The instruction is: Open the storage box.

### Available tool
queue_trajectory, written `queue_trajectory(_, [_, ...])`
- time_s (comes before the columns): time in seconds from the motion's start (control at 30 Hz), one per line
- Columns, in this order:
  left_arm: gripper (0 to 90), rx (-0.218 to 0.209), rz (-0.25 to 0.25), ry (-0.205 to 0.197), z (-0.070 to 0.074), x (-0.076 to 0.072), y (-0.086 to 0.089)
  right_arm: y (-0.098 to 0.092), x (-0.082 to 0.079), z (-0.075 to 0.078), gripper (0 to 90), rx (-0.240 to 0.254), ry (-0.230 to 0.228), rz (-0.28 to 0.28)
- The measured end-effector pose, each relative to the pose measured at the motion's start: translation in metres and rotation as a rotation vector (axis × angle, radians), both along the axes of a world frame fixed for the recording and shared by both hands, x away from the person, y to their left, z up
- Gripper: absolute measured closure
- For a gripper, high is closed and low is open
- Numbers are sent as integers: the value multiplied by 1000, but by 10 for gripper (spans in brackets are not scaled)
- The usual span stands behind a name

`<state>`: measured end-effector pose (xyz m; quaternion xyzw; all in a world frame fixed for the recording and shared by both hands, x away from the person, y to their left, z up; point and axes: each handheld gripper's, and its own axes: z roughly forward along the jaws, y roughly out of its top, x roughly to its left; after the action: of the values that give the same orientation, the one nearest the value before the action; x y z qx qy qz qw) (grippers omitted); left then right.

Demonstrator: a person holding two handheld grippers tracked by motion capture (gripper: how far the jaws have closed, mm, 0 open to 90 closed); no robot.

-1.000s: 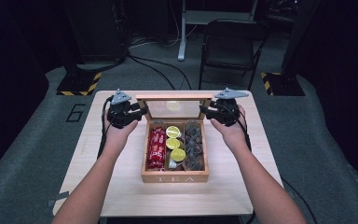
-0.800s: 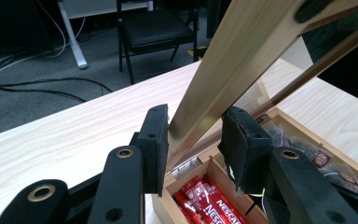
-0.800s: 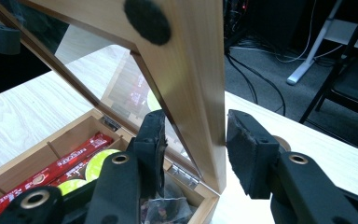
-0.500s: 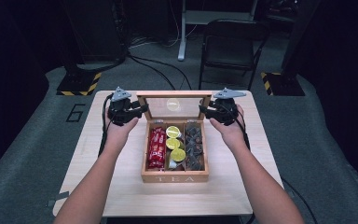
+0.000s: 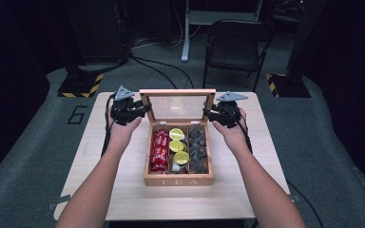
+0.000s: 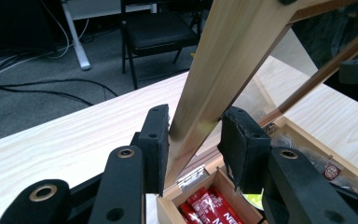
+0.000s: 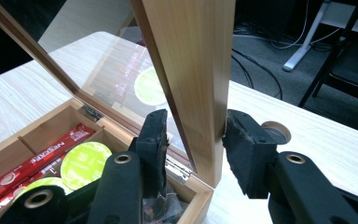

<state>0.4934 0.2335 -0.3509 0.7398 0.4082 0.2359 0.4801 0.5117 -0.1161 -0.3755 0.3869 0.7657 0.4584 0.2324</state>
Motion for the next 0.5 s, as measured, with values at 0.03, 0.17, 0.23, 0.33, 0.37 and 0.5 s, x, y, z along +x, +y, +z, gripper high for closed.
queue_trajectory(0.03, [623, -12, 6, -2, -1, 1, 0, 0, 1, -1, 582, -3, -1, 1])
queue_trajectory(0.17, [624, -6, 8, 5, 1, 3, 0, 0, 5, -3, 584, 4, 8, -2])
queue_trajectory(0.23, [625, -6, 10, 6, 1, 4, -1, 0, 7, -5, 589, 3, 8, -1])
queue_trajectory(0.33, [625, -6, 14, 2, 0, 4, -1, 1, 8, -7, 593, 3, 21, -9])
queue_trajectory(0.37, [626, -5, 13, 1, 0, 5, -1, 1, 9, -7, 594, -3, 21, -9])
queue_trajectory(0.5, [627, -1, 16, -1, 0, 6, -2, 2, 10, -8, 606, -9, 20, -12])
